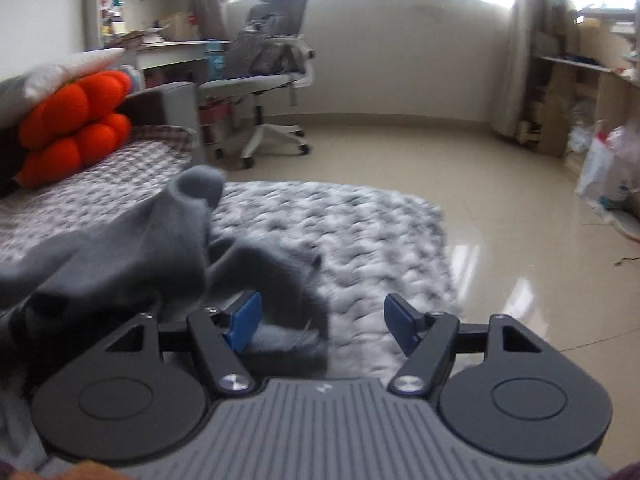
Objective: Fold clothes
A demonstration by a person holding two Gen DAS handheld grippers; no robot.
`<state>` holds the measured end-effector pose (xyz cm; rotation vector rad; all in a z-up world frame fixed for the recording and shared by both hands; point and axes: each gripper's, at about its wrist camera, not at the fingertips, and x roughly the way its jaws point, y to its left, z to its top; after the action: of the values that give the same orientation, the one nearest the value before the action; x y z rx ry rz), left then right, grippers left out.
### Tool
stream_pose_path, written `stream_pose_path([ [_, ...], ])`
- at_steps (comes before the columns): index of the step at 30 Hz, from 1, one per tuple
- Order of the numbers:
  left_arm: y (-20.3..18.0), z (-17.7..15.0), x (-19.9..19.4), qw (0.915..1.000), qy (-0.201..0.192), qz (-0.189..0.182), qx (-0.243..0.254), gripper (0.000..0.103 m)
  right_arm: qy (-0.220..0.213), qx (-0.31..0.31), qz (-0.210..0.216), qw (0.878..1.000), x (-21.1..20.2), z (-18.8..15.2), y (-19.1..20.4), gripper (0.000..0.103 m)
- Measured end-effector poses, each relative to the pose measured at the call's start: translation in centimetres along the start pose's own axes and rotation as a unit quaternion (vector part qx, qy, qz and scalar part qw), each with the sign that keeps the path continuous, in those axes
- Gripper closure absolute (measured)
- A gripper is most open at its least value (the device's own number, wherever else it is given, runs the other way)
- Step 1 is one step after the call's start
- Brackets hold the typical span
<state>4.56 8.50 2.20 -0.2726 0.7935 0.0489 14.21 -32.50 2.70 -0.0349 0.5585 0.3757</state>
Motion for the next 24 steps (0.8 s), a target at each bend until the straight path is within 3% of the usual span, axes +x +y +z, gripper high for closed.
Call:
stream_pose_path([
  [6, -1.1, 1.1, 0.0, 0.9994, -0.003, -0.026, -0.024, 0.033, 0.009, -0.036, 0.031, 0.999, 0.5, -0.3, 2.8, 0.034],
  [8, -2.0, 1.0, 0.1, 0.9996, -0.002, -0.026, -0.010, 0.033, 0.022, -0.051, 0.029, 0.998, 2.2, -0.6, 4.2, 0.057],
  [9, -2.4, 0.9, 0.2, 0.9997, -0.001, -0.026, -0.002, 0.033, 0.020, -0.054, 0.029, 0.998, 2.4, -0.8, 4.7, 0.061],
  [11, -3.2, 0.6, 0.3, 0.9997, 0.002, -0.024, 0.010, 0.033, 0.016, -0.052, 0.029, 0.998, 2.5, -0.8, 5.1, 0.082],
  [12, -3.5, 0.4, 0.4, 0.9997, 0.004, -0.021, 0.014, 0.034, 0.011, -0.057, 0.020, 0.998, 2.4, -0.7, 5.3, 0.085],
  [17, -4.3, -0.1, -0.2, 0.9992, -0.009, -0.018, 0.034, 0.048, -0.038, -0.081, -0.032, 0.995, 0.7, -0.2, 5.7, 0.090],
  [21, -4.6, 0.3, -0.6, 0.9989, -0.014, -0.028, 0.035, 0.048, -0.096, -0.088, -0.102, 0.986, -1.6, 1.0, 5.0, 0.091],
  [24, -4.6, 0.8, -0.6, 0.9987, -0.016, -0.038, 0.031, 0.048, -0.124, -0.051, -0.118, 0.984, -3.1, 1.9, 3.3, 0.091],
])
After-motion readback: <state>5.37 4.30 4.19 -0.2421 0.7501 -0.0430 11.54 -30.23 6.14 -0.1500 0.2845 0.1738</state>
